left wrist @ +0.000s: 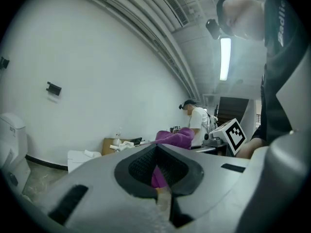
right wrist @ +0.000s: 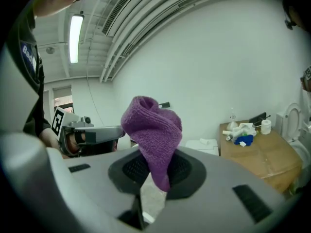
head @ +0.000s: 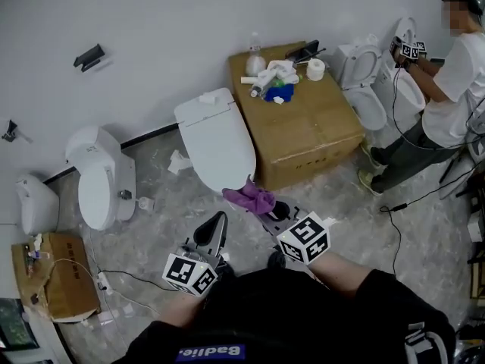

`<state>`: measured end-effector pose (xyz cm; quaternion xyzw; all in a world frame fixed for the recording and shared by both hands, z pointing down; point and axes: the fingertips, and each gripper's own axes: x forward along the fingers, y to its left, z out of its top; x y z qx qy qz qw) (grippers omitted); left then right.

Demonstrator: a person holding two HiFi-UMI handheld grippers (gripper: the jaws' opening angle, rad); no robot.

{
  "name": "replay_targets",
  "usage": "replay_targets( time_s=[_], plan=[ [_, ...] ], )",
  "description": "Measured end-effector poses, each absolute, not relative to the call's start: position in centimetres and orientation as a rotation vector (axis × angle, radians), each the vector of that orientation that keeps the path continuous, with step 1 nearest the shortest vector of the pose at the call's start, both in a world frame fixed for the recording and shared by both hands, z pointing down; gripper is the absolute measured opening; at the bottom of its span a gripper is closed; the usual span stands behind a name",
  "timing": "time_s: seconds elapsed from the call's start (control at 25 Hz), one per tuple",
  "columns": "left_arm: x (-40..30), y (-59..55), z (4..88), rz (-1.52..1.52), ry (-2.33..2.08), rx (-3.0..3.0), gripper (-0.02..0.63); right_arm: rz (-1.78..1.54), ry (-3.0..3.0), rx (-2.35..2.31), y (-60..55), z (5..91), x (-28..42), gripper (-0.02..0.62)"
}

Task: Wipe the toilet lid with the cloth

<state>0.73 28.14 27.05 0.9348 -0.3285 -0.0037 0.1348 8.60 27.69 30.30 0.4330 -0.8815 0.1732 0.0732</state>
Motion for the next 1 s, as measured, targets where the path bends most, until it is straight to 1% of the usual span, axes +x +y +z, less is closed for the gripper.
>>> replay_targets(
  time_s=[0.24, 0.6, 1.0],
  plan=[
    [-1.5, 29.8, 25.3, -0.065, -1.001, 2.734, 0.015, 0.487, -2.719, 1.292, 28.8, 27.7, 6.3, 0.066],
    [-4.0, 31.4, 23.4, -0.068, -0.954, 2.781, 0.017, 0.447, -2.744, 1.275, 31.0, 26.0, 2.3, 0.066],
    [-4.6, 32.5, 23.4, -0.066, -0.926, 2.796, 0.015, 0.437, -2.736, 1.295, 32.2, 26.2, 1.1, 0.066]
  ],
)
